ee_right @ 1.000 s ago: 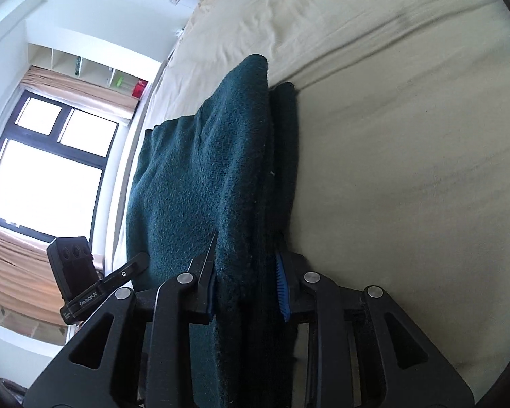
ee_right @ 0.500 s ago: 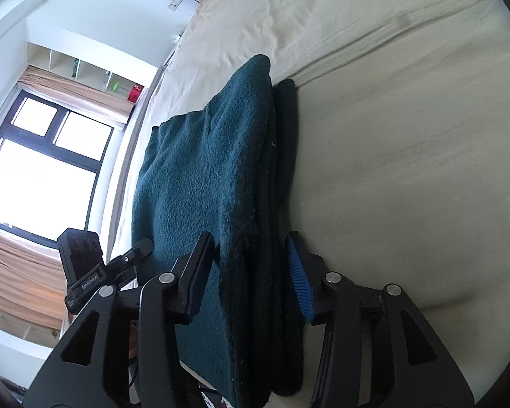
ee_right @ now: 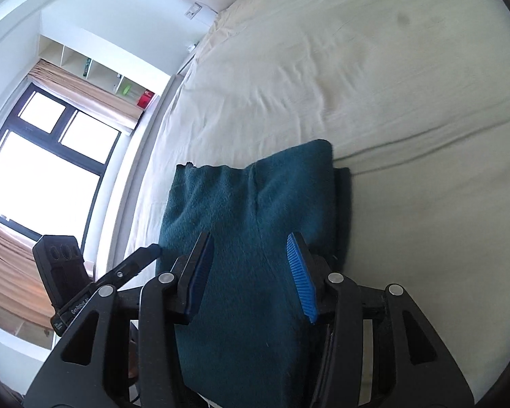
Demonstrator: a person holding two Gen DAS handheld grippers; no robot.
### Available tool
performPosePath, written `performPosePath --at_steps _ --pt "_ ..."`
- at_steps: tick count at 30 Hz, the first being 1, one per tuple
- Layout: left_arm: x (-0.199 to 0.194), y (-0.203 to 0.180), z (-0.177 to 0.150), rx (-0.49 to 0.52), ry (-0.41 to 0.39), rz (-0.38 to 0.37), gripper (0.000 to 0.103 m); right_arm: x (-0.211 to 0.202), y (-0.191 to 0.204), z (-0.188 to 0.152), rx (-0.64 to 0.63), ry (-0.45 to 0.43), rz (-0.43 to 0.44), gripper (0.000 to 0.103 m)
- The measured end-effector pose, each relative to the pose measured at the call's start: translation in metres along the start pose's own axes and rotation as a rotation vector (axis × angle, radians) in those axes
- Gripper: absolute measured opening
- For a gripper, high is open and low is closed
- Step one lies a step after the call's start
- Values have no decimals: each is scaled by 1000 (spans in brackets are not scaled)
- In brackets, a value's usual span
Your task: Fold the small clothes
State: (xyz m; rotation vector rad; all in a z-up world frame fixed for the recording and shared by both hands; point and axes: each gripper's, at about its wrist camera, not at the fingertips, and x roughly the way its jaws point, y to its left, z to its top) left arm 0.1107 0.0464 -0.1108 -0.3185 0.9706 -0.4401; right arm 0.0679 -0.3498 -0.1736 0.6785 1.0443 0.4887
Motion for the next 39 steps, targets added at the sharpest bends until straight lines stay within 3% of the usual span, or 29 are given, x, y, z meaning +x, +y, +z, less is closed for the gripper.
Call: performPosePath --at_steps 2,4,8,10,13,15,19,24,27,31,34,36,39 --pt "11 4 5 5 19 5 59 21 -1 14 6 30 16 44" --pt "16 9 6 0 22 -9 59 35 -12 25 20 23 -25 42" --pt "20 16 -1 12 2 -41 58 31 -45 34 134 -37 96 37" --pt "17 20 -3 -8 -9 -62 58 19 -52 30 144 -61 98 36" --pt "2 16 -5 -19 -19 -52 58 -10 -48 16 135 -89 82 40" --pt "-14 7 -10 10 -28 -27 58 -30 -37 2 101 -82 157 42" --pt "-41 -5 -39 25 -23 -81 59 -46 -8 -43 4 11 247 44" --pt "-43 -5 -76 50 -10 -79 59 -26 -32 -95 59 123 219 45" --pt "-45 -7 -84 79 -27 -71 59 -33 -44 -107 84 95 256 42" --pt "-53 -9 -90 84 -43 -66 59 -42 -40 -109 59 86 198 42" --pt "-69 -13 -94 113 -70 -17 61 -50 -40 -99 57 60 158 43" --pt "-82 -20 -99 168 -120 97 69 -65 -41 -102 48 32 49 49" --pt "-106 -36 -102 273 -250 250 90 -94 -43 -95 34 -59 -70 49"
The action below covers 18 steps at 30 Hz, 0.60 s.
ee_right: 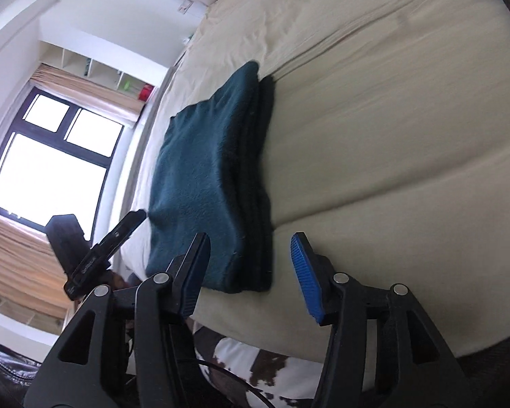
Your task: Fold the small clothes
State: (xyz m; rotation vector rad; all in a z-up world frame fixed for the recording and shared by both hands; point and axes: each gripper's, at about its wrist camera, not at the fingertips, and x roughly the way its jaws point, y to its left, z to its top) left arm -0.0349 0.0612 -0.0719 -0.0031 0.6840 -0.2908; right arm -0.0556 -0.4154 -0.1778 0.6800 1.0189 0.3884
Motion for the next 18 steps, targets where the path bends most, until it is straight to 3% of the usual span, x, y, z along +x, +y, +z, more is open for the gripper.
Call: performPosePath --at_steps 1,2,6,10,12,15,18 --pt "-10 -3 3 26 -48 45 100 -10 6 3 -26 -51 -48 49" --pt "-21 -8 7 53 -108 95 103 -17 13 5 -57 -92 -85 49" --pt "-53 -22 20 124 -248 243 103 -51 55 15 -239 -311 -233 53" --pt "-71 -29 31 115 -274 343 103 -72 105 11 -336 -564 -350 99" --pt "-79 -30 31 87 -236 391 103 -86 120 6 -345 -692 -392 103" --pt "-76 -25 36 48 -173 346 103 -98 132 11 -374 -711 -444 103" --pt "-65 -17 33 -13 -89 303 103 -93 142 21 -379 -641 -391 103"
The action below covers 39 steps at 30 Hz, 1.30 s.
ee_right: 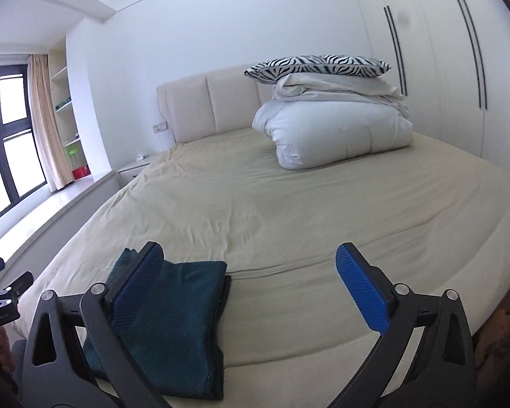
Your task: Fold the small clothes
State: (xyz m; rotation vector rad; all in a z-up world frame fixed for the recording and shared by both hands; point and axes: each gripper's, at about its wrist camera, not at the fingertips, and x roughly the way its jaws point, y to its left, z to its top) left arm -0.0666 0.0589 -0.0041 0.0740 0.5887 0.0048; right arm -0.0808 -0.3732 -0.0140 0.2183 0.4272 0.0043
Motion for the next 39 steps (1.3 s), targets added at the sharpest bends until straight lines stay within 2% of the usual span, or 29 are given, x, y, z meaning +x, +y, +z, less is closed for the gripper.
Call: performPosePath --at_steps 2,4,5,7,10,14,18,22,39 --pt "13 2 -9 -45 86 -36 103 5 5 -1 26 29 35 103" --pt "28 6 -19 -109 173 -86 103 21 13 -4 49 108 63 103" --pt "36 8 -26 -134 217 -92 103 30 16 -8 57 164 70 103" --pt "46 8 -36 -138 256 -78 103 58 24 -22 74 269 81 103" --pt "53 6 -46 -130 275 -57 103 68 31 -48 67 331 52 103" --pt "61 9 -52 -130 283 -46 103 79 53 -75 -63 345 -28 103" --pt "72 9 -61 -127 317 -38 103 85 64 -93 -62 389 7 103" --pt "78 9 -66 -117 330 -26 103 91 72 -108 -114 405 -18 103" --pt "84 7 -71 -93 337 -24 103 101 58 -120 -95 459 -41 103"
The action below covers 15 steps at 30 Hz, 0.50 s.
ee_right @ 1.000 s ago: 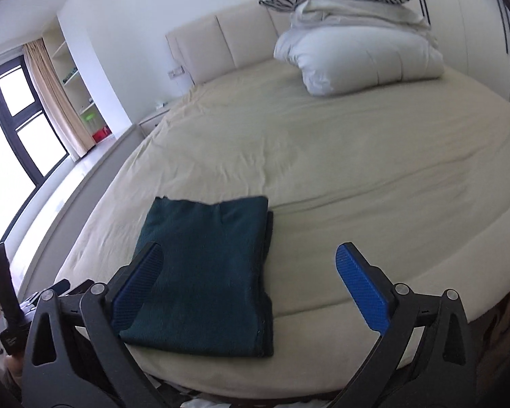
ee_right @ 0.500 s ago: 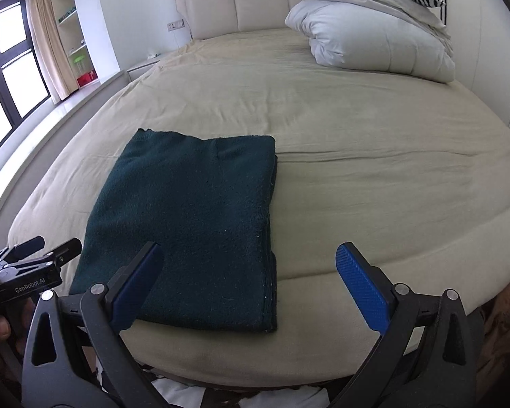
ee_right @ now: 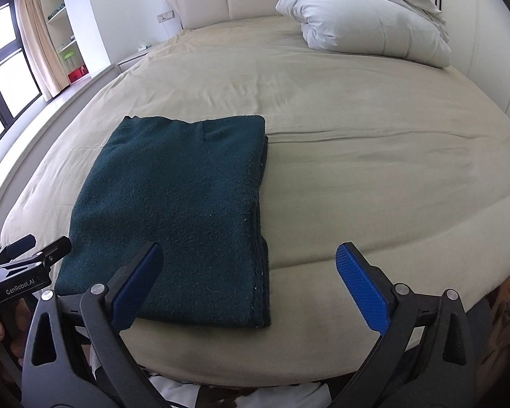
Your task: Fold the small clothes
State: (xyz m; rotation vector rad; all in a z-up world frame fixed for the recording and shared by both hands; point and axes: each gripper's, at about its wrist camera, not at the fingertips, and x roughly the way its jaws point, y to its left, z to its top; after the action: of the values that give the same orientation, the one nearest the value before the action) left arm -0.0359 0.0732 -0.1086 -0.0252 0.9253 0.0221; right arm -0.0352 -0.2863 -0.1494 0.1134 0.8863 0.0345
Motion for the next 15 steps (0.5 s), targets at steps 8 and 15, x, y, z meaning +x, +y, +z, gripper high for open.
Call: performPosePath --at_steps 8,15 --pt "-1 0 2 3 -4 -3 103 3 0 1 -1 13 -6 103" --pt "-3 0 3 3 -6 -4 103 7 3 0 -3 27 -11 103"
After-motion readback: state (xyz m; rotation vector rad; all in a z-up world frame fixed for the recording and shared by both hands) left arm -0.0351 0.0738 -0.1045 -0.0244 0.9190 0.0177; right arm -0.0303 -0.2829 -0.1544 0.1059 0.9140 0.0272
